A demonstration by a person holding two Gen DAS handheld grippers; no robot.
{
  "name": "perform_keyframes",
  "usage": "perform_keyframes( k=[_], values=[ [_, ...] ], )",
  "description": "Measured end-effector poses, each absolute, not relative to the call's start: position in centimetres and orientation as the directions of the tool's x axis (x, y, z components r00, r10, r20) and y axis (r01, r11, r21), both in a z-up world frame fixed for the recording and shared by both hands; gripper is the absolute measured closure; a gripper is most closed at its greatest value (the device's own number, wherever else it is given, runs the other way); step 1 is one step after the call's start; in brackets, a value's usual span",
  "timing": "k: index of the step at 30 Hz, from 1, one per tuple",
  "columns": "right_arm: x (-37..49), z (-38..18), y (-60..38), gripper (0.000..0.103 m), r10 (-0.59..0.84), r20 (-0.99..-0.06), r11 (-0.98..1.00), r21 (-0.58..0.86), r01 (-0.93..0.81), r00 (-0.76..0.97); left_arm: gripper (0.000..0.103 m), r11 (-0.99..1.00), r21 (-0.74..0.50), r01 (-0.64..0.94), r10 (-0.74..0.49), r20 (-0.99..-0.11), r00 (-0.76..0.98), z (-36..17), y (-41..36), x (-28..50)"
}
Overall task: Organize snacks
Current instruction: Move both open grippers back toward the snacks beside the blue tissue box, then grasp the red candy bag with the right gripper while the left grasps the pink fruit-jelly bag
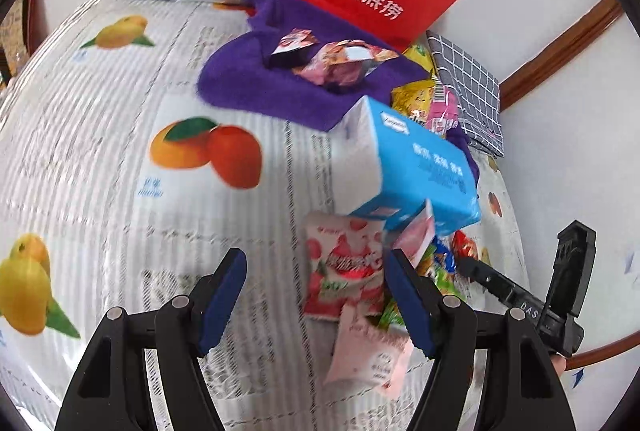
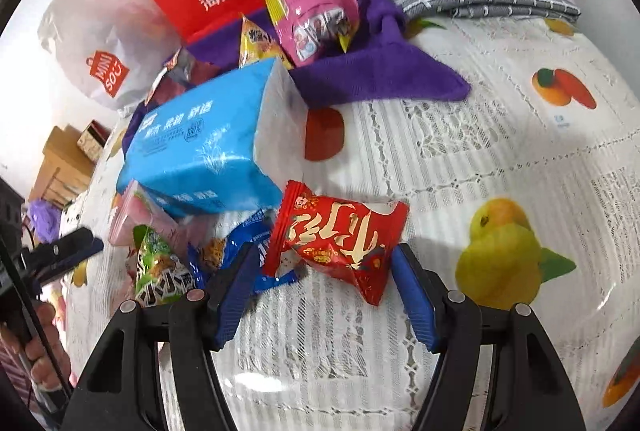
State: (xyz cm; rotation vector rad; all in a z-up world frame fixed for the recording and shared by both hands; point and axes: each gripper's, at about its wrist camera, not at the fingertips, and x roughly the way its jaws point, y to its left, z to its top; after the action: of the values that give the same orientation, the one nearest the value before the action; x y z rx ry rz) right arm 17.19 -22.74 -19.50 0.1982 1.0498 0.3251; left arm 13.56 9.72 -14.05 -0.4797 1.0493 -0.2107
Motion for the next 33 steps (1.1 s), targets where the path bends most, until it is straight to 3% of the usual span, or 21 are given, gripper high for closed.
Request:
perform_keyframes(
  k=[7,16,17,19,21,22,33],
  values=[
    [17.9,-19.4,-22.2,0.027,0.342,-0.807,0.938,0.321,-0.128,0.481,0.033,0.869,-0.49,-0.073,-0.401,-0.782,0.478,-15.3,10.3,12.8],
    [19.2,-19.2,-22.4,0.027,0.305,-0.809,0.949,0.306,-0.084,0.503,0.033,0.858,-0.506,-0.09,-0.409,-0.778,0.477,-16.1,10.7,12.3],
    [19.3,-19.2,-22.4,0.029,0.293,-0.809,0.953,0.291,-0.085,0.509,0.033,0.859,-0.505,-0.091,-0.407,-0.779,0.477,-16.1,10.7,12.3],
    [19.3,-19.2,-22.1,0.043,0.23,-0.814,0.972,0.219,-0.084,0.534,0.033,0.86,-0.503,-0.088,-0.406,-0.778,0.479,-16.0,10.6,12.2],
    [19.3,-19.2,-22.0,0.045,0.21,-0.814,0.978,0.178,-0.112,0.542,0.033,0.861,-0.501,-0.086,-0.404,-0.778,0.48,-15.9,10.6,12.1],
    [19.2,-19.2,-22.2,0.056,0.199,-0.813,0.98,0.16,-0.12,0.547,0.033,0.862,-0.5,-0.086,-0.404,-0.779,0.48,-16.0,10.5,12.1],
    [16.9,-19.0,-25.5,0.057,0.209,-0.792,0.977,0.151,-0.149,0.574,0.033,0.883,-0.467,-0.044,-0.391,-0.784,0.482,-15.5,8.2,12.4]
  ],
)
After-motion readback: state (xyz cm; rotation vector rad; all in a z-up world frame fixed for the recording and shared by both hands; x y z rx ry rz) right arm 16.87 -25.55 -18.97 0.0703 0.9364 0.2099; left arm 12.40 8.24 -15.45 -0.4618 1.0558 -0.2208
